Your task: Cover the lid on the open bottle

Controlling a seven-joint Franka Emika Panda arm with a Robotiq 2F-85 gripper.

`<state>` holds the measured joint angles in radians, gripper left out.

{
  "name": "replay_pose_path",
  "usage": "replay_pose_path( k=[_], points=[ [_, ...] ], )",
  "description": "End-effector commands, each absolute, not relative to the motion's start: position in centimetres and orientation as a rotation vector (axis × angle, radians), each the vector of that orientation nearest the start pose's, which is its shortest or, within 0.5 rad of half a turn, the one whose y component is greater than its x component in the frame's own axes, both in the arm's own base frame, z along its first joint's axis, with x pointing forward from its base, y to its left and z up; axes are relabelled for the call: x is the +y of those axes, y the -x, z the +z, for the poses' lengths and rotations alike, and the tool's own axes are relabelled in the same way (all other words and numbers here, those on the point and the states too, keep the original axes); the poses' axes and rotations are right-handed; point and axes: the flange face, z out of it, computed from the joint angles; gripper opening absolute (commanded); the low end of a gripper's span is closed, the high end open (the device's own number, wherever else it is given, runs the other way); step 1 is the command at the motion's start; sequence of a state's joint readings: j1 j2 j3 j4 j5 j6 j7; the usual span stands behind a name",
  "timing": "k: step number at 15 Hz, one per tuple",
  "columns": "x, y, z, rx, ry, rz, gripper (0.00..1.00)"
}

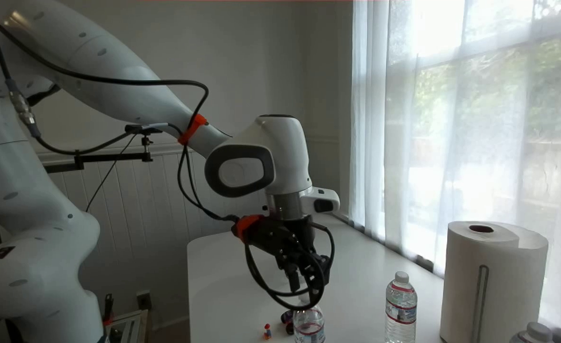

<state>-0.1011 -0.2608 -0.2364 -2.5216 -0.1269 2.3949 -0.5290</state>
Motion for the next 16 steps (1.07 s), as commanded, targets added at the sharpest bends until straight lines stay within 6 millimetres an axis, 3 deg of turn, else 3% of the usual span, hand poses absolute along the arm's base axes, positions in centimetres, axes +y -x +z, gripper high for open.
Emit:
replay_pose_path(
  k=[1,4,10,12,16],
  points=[
    [-15.2,-42.1,38.7,-0.468,3.183,-0.174,0.89],
    [-15.2,-42.1,38.7,-0.468,3.184,-0.173,1.00],
    [-15.1,-42.0,39.2,-0.465,3.181,-0.184,1.00],
    [-15.1,-41.8,40.0,-0.460,3.184,-0.200,1.00],
    [-14.9,-41.1,43.9,-0.441,3.190,-0.201,1.00]
  ],
)
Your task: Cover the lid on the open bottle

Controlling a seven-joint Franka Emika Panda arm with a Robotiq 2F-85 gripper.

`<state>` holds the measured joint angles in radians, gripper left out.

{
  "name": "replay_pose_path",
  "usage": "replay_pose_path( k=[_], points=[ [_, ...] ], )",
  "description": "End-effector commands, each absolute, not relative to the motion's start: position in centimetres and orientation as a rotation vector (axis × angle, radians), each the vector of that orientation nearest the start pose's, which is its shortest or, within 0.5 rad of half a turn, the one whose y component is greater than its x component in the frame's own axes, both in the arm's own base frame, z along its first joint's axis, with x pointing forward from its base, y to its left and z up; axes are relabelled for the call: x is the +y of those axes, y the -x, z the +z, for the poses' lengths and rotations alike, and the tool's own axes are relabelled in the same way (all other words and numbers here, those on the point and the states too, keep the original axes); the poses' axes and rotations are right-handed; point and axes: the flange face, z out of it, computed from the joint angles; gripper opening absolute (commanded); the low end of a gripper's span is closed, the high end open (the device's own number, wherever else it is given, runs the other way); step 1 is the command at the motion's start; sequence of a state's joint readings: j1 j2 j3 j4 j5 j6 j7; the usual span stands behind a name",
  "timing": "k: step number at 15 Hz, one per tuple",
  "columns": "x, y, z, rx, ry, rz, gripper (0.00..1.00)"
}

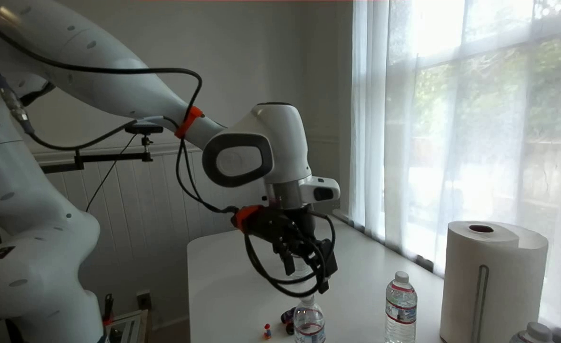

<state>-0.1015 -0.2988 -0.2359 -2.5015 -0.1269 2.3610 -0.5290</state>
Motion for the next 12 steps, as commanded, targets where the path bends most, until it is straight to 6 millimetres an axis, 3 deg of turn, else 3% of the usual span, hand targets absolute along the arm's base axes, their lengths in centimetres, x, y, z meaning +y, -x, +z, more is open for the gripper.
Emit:
replay_pose_path(
  k=[1,7,10,11,12],
  points=[
    [-14.9,-40.9,45.2,-0.437,3.187,-0.198,1.00],
    [-14.8,-39.8,52.3,-0.361,3.218,-0.156,1.00],
    [-14.6,-39.5,54.0,-0.351,3.243,-0.169,1.00],
    [-14.8,-40.1,52.9,-0.372,3.212,-0.182,1.00],
    [-14.7,-40.0,53.3,-0.370,3.218,-0.188,1.00]
  ],
)
